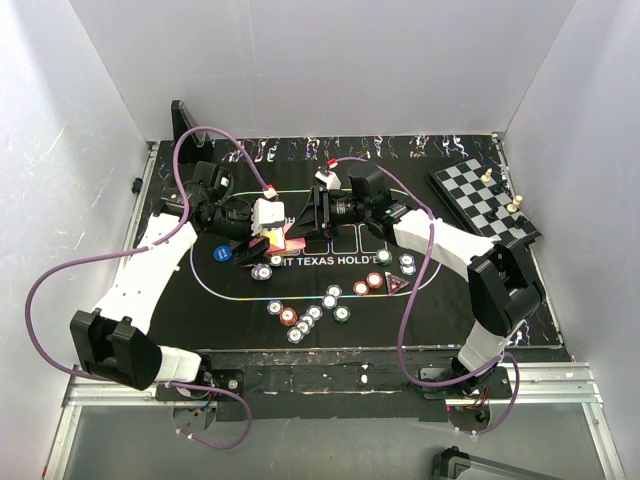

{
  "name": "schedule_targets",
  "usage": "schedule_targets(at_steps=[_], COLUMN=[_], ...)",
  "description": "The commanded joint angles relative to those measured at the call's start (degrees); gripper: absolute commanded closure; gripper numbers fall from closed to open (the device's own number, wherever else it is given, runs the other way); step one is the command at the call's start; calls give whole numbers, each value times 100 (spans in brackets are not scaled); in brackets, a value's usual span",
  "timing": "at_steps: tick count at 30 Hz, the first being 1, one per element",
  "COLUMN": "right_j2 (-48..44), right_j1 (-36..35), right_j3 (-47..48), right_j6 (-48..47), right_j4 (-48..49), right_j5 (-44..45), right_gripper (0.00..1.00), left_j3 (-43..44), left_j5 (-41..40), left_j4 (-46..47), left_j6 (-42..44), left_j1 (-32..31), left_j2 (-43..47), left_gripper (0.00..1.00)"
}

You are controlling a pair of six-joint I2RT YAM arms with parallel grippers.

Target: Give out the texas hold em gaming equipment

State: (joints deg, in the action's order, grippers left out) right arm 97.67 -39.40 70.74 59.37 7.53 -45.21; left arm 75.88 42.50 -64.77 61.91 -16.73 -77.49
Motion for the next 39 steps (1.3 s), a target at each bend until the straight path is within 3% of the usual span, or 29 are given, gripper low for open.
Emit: schedule_targets(at_steps=[1, 39], right_j2=[-178, -986], right_j1=[11, 600], right_j3=[28, -526], right_j6=[-171, -313], right_j4=[83, -182], right_j5=[-49, 56], right_gripper=[50, 65], left_j3=[76, -82], left_j5=[399, 681], left_j4=[202, 395], left_j6=[-65, -372], left_j1=[-32, -32], left_j2=[314, 446], left_gripper=[98, 100])
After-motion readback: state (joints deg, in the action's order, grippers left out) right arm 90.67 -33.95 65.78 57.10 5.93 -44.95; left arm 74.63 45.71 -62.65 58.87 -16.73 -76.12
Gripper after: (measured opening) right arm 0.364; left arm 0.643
